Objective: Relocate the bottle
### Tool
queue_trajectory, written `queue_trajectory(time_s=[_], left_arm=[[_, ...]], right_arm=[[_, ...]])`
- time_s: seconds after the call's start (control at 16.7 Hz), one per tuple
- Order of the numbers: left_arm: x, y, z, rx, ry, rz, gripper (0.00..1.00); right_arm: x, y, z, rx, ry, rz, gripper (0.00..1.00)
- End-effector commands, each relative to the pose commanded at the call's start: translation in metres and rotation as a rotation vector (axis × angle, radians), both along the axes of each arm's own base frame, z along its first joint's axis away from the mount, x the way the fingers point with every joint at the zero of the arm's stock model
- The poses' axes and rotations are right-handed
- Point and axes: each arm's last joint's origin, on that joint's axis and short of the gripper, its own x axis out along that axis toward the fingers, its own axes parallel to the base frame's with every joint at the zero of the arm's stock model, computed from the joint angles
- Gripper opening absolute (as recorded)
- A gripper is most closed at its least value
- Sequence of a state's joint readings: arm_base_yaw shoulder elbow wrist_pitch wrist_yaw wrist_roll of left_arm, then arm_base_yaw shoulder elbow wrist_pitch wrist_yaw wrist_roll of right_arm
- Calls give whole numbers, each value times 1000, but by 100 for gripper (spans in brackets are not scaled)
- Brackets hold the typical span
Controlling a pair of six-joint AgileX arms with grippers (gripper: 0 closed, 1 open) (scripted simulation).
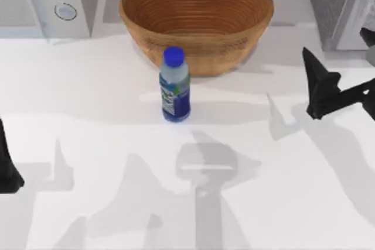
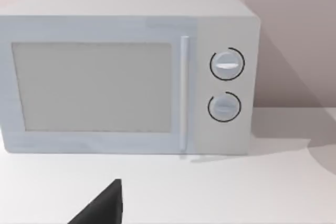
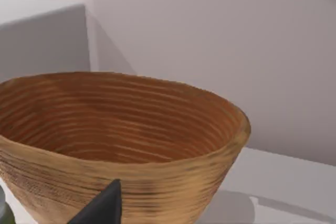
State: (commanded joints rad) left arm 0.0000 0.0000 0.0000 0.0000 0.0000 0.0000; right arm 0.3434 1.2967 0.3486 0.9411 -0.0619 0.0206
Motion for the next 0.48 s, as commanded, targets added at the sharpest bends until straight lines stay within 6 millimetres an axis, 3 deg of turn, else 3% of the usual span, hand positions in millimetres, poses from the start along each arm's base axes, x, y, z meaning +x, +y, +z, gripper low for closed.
queue_trajectory(time_s=[0.24, 0.48], left_arm=[[0, 0, 0, 0, 0, 0, 100], [0, 0, 0, 0, 0, 0, 100]], right_arm=[[33, 48, -47, -9, 22, 142, 100], [42, 87, -100, -13, 24, 258, 100]])
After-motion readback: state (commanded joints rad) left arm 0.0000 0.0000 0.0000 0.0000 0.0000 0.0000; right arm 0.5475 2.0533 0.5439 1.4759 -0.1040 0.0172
